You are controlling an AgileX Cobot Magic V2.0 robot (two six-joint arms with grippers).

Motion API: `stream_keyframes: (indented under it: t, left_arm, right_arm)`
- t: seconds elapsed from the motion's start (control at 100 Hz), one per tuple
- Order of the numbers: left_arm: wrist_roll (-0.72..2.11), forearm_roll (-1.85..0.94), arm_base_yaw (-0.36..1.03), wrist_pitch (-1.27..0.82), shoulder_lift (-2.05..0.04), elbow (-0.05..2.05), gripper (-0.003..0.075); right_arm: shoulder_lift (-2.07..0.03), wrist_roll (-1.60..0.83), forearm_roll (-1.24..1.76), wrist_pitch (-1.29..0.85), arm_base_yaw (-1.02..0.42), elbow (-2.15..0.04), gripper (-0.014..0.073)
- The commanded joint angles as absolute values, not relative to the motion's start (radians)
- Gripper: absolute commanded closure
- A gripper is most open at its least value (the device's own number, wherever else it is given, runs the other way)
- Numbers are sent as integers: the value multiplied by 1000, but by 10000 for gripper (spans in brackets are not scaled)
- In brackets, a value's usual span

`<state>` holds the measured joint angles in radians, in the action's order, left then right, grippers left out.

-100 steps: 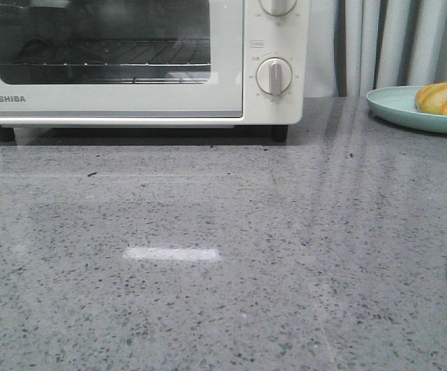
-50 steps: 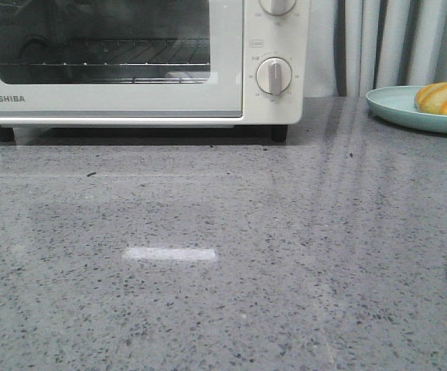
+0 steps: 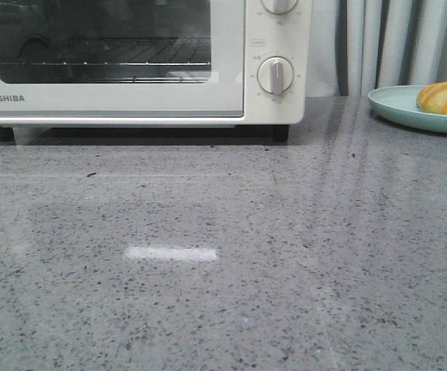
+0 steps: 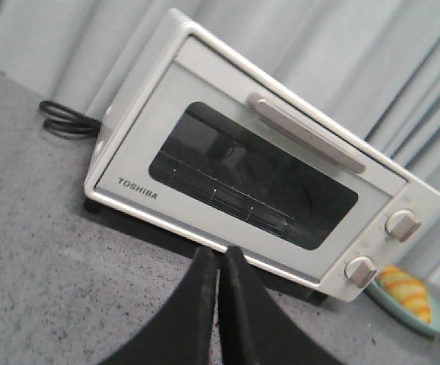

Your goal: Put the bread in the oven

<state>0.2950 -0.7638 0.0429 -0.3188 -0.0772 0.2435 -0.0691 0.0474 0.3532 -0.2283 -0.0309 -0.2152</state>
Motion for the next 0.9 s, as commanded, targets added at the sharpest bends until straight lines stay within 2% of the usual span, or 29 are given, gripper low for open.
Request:
stream_keyframes:
  t: [0.0, 0.15, 0.29, 0.58, 0.89]
  left_arm:
    - [410, -739, 44, -336, -212, 389, 742]
    - [587, -742, 47, -386, -454, 583, 741]
    - [656, -772, 129, -328, -629, 705, 741]
    - [744, -772, 330, -209, -962, 939, 741]
    - [745, -772, 348, -200, -1236, 1087, 741]
  right_arm:
    - [-171, -28, 276, -274, -28, -345, 662]
    - [-338, -99, 267, -253, -40, -486, 662]
    - [-414, -101, 263, -212, -60, -551, 662]
    - [-426, -101, 263, -217, -80, -556, 662]
    - [-426, -101, 263, -224, -80, -556, 662]
